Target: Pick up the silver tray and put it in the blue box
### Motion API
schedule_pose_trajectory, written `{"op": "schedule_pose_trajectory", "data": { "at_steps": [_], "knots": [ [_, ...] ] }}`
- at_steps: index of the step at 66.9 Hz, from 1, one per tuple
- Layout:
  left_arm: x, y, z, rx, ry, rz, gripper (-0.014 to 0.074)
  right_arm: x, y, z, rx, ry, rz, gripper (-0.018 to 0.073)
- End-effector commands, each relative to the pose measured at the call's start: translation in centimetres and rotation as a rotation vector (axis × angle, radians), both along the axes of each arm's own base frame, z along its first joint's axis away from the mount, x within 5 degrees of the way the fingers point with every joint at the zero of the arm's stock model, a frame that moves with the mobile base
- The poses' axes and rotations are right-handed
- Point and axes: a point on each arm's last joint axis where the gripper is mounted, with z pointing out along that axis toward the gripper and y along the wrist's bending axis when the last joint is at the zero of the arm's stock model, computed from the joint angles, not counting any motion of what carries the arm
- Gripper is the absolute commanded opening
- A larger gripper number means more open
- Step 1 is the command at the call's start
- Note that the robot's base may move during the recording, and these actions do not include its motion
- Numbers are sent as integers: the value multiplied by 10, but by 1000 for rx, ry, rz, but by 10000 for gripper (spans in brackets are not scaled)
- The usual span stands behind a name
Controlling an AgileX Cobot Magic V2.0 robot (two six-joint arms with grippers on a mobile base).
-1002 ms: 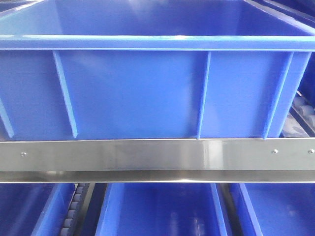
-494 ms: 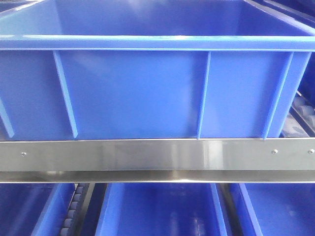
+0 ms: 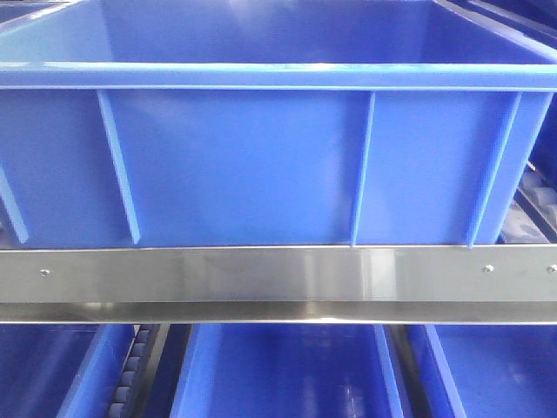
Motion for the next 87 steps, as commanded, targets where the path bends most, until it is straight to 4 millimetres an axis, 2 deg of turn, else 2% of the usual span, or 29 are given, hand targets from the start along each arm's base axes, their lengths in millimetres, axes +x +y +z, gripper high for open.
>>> {"op": "schedule_pose_trajectory", "data": {
  "at_steps": [1, 11, 87],
  "knots": [
    [1, 4, 5, -31, -145, 53, 13, -4, 0, 14, -20, -117, -7, 54],
    [3, 2, -11, -21, -111, 44, 13, -4, 0, 14, -20, -117, -7, 54],
    [3, 3, -11, -18, -111, 45, 13, -4, 0, 14, -20, -117, -7, 54]
  ]
}}
